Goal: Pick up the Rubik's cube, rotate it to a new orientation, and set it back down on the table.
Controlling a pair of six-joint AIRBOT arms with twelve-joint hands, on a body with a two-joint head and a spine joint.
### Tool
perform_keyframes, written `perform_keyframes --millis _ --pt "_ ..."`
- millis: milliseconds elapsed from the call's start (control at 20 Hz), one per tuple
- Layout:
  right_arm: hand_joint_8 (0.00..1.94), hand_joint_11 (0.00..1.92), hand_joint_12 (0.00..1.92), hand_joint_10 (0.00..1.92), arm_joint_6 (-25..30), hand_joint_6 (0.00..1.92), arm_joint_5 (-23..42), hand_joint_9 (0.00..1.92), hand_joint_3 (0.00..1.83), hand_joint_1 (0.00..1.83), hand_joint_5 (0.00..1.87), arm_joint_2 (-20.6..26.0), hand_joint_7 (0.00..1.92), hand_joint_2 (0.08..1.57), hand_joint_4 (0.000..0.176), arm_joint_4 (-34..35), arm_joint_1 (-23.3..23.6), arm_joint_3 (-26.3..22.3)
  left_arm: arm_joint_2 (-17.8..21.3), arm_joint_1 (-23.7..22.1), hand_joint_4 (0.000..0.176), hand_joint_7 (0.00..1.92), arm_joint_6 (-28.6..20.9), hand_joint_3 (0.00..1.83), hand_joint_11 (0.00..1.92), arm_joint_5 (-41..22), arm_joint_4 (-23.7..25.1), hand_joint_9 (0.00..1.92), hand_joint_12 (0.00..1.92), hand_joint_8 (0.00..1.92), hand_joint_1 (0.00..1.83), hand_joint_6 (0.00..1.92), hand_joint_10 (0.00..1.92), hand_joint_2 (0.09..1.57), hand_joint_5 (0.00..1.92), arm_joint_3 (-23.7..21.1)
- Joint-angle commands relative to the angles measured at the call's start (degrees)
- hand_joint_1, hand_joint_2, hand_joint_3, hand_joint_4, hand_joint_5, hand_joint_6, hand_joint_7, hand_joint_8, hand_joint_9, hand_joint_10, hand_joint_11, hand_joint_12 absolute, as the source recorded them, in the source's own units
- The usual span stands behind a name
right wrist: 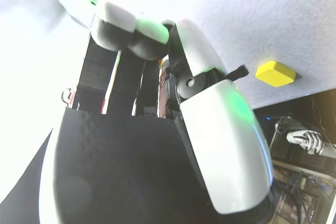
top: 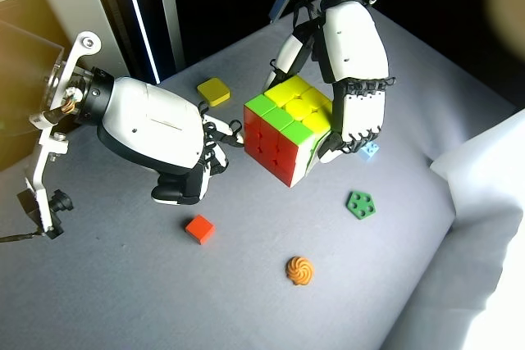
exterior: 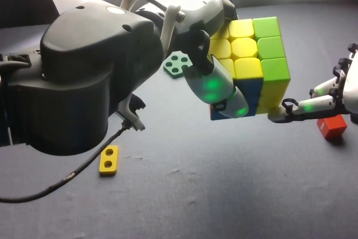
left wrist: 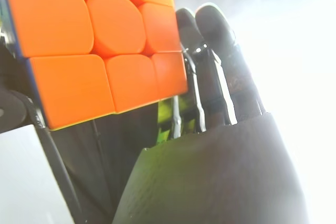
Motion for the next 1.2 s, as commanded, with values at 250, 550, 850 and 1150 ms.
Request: perform_keyframes --millis 250,550,850,1150 --pt "1.71 1.06 1.92 1.92 -0.3 0.01 6.8 1.02 0.0 1.29 0.03 1.8 0.6 1.42 0.176 -4.3 -0.7 -2.5 -0.1 -0.9 0.0 0.68 -0.4 0.0 0.36 1.9 3.0 0.64 1.54 1.51 1.33 1.16 1.56 1.24 0.81 -0.3" --pt "1.67 1.08 1.92 1.92 -0.1 0.0 4.8 1.04 0.0 1.3 0.02 3.9 0.63 1.4 0.171 -3.1 5.5 -3.9 0.0 -0.8 0.0 0.63 -0.4 0.0 0.35 2.0 3.5 0.61 1.56 1.55 1.33 1.11 1.59 1.24 0.84 -0.4" --pt "1.69 1.1 1.92 1.92 -0.1 0.0 3.5 1.07 0.0 1.3 0.01 6.6 0.61 1.41 0.168 1.0 12.7 -4.0 0.0 -0.5 0.0 0.64 -0.4 0.0 0.38 2.2 3.8 0.62 1.54 1.54 1.33 1.17 1.58 1.25 0.81 -0.4" --pt "1.69 1.08 1.92 1.92 -0.1 0.0 4.3 1.03 0.0 1.29 0.03 8.5 0.61 1.41 0.176 1.0 18.4 -4.1 0.0 -0.5 0.0 0.63 -0.4 0.0 0.36 2.2 3.9 0.6 1.57 1.57 1.32 1.15 1.61 1.25 0.81 -0.5"
